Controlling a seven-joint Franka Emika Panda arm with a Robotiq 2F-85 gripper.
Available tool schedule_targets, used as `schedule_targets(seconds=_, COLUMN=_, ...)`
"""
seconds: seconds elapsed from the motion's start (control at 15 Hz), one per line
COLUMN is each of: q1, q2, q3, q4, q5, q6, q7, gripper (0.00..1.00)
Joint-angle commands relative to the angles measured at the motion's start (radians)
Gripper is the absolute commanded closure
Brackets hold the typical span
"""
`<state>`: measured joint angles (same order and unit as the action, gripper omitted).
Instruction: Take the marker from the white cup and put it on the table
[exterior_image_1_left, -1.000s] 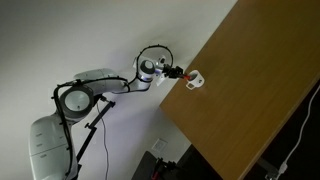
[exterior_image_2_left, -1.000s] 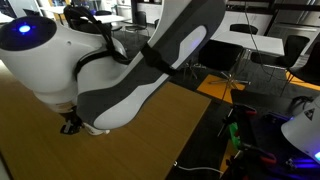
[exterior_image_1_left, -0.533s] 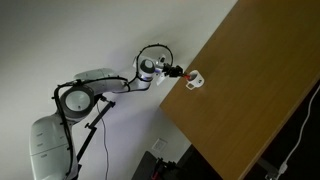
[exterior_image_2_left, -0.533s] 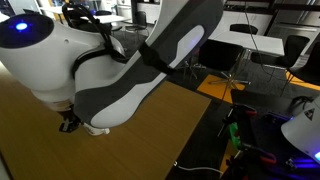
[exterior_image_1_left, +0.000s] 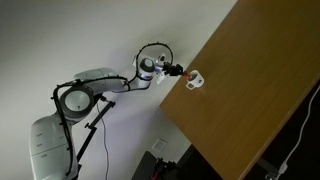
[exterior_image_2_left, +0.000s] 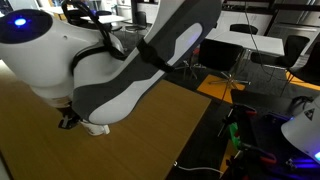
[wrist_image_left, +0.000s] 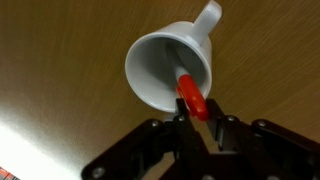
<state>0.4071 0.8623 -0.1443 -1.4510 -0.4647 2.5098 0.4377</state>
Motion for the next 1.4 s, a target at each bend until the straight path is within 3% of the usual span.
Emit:
schedule_targets(seconds=0.0, q1=0.016, q2=-0.018, q3=-0.025, q4=-0.019, q5=0.019, q6=-0.029, q7=0.021, gripper=0.94)
schedule_targets(seconds=0.6, q1=0.022, q2=-0.105, q3=-0.034, q4=-0.105, q5=0.035, q6=0.01, q7=0.045, gripper=0.94)
schedule_targets(seconds=1.33, q1=0.024, q2=-0.401, q3=-0.021, q4=-0.348, q5=0.01, q6=0.048, q7=0.122, gripper=0.94)
